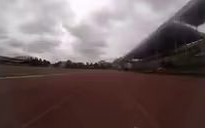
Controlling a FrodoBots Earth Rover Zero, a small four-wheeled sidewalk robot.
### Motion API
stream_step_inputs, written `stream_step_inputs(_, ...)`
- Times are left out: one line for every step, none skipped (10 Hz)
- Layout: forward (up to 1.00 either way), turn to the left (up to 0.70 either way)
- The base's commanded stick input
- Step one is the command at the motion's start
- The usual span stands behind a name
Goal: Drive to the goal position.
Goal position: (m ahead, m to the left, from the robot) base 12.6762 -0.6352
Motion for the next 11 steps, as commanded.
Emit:
stream_step_inputs(0.70,0.00)
stream_step_inputs(0.70,0.00)
stream_step_inputs(0.70,0.00)
stream_step_inputs(0.70,0.00)
stream_step_inputs(0.70,0.00)
stream_step_inputs(0.70,0.00)
stream_step_inputs(0.70,0.00)
stream_step_inputs(0.70,0.00)
stream_step_inputs(0.70,0.00)
stream_step_inputs(0.70,0.00)
stream_step_inputs(0.70,0.00)
